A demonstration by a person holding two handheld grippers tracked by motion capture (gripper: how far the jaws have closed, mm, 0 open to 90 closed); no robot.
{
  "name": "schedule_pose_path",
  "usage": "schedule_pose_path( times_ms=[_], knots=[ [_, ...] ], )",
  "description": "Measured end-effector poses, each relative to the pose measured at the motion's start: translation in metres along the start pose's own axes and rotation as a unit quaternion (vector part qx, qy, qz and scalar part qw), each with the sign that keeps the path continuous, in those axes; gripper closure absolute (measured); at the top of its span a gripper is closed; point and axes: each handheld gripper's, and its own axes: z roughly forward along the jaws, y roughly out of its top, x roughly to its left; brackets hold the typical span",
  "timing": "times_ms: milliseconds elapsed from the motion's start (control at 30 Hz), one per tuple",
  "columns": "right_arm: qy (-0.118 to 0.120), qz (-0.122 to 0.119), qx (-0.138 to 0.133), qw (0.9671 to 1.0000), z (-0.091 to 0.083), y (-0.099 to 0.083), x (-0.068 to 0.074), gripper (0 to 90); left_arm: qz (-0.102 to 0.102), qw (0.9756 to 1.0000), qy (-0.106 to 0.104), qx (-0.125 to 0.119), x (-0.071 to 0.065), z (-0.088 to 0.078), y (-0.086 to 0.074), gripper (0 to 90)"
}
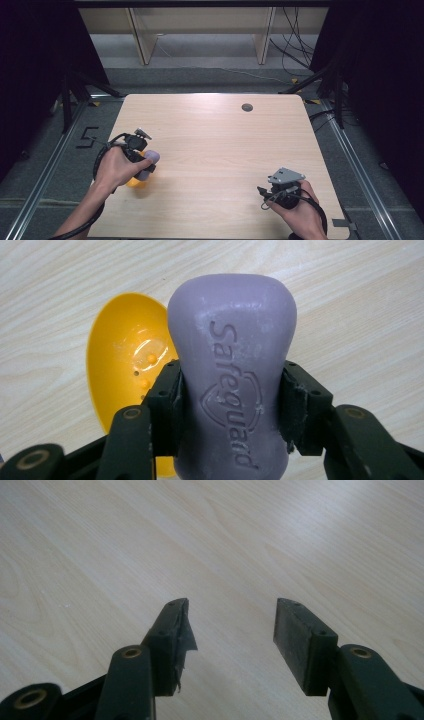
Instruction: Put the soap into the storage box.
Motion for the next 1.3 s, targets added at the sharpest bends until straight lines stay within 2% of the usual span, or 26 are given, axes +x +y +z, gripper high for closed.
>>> schedule_pose_path(
  times_ms=[267,333,433,467,533,667,767,933,967,1067,1100,1133,1200,1233,1300],
  knots=[
    [-0.002,-0.007,-0.005,1.0,0.0,0.0,-0.001,48.5,-0.004,1.0,0.003,0.003,0.005,-0.001,0.0,49.0],
    [-0.003,-0.007,-0.005,1.0,0.0,0.0,-0.001,48.5,-0.011,0.9999,0.002,-0.001,0.006,-0.001,0.0,49.0],
    [-0.002,-0.007,-0.002,1.0,0.0,0.0,-0.001,48.5,0.006,1.0,0.005,0.0,0.011,-0.001,0.0,49.0],
    [-0.003,-0.007,-0.005,1.0,0.0,0.0,-0.001,48.5,0.003,1.0,0.005,0.0,0.011,-0.001,0.0,49.0],
    [-0.001,-0.008,-0.001,1.0,0.0,0.0,-0.001,48.5,-0.018,0.9998,0.004,0.0,0.01,-0.001,-0.001,49.0],
    [0.0,-0.008,-0.001,1.0,0.0,0.0,-0.001,48.5,-0.022,0.9997,0.006,-0.001,0.012,0.0,-0.001,49.0],
    [0.001,-0.007,0.001,1.0,0.0,0.0,-0.001,48.5,-0.007,0.9999,0.009,-0.001,0.016,-0.001,-0.001,49.0],
    [0.001,-0.005,0.0,1.0,0.0,0.001,-0.001,48.5,-0.015,0.9998,0.016,0.005,0.019,-0.001,-0.001,49.0],
    [0.001,-0.005,0.0,1.0,0.0,0.001,-0.001,48.5,-0.016,0.9997,0.015,-0.002,0.02,0.0,-0.001,49.0],
    [0.002,0.0,0.002,1.0,0.0,0.001,-0.001,48.5,-0.021,0.9996,0.017,-0.001,0.021,0.0,-0.002,49.0],
    [0.002,0.0,0.002,1.0,0.0,0.001,-0.001,48.4,-0.035,0.9992,0.016,-0.006,0.02,0.001,-0.003,49.0],
    [0.002,0.0,0.002,1.0,0.0,0.001,0.0,48.4,-0.036,0.9992,0.015,-0.004,0.021,0.001,-0.003,49.0],
    [0.0,-0.009,0.0,1.0,0.0,0.001,-0.001,48.4,-0.025,0.9995,0.021,-0.002,0.025,0.001,-0.002,49.0],
    [0.0,-0.009,0.0,1.0,0.0,0.001,-0.001,48.4,-0.042,0.9989,0.02,-0.01,0.024,0.002,-0.003,49.0],
    [0.0,-0.009,0.0,1.0,0.0,0.001,-0.001,48.4,-0.041,0.9989,0.021,-0.009,0.026,0.003,-0.003,49.1]
  ],
)
